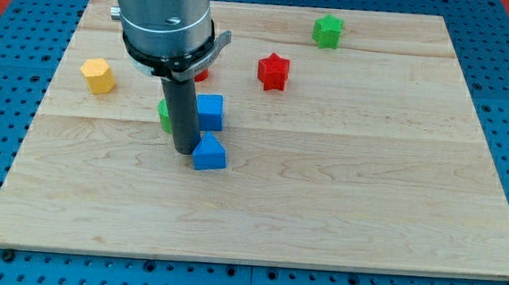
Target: Push the green circle into the blue blocks
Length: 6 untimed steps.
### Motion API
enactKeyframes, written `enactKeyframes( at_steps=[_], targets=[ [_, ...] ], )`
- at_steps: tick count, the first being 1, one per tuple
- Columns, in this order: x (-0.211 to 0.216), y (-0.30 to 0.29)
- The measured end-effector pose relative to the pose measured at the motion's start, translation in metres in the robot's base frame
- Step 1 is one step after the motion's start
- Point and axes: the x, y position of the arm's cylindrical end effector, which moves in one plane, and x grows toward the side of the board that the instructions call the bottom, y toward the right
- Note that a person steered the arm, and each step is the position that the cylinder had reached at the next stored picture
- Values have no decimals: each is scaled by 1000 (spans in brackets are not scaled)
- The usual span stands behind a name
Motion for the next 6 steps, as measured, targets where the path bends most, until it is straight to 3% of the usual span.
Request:
enactKeyframes(
  at_steps=[1,3,6],
  targets=[
    [-2,-61],
    [-55,-54],
    [-30,-20]
  ],
)
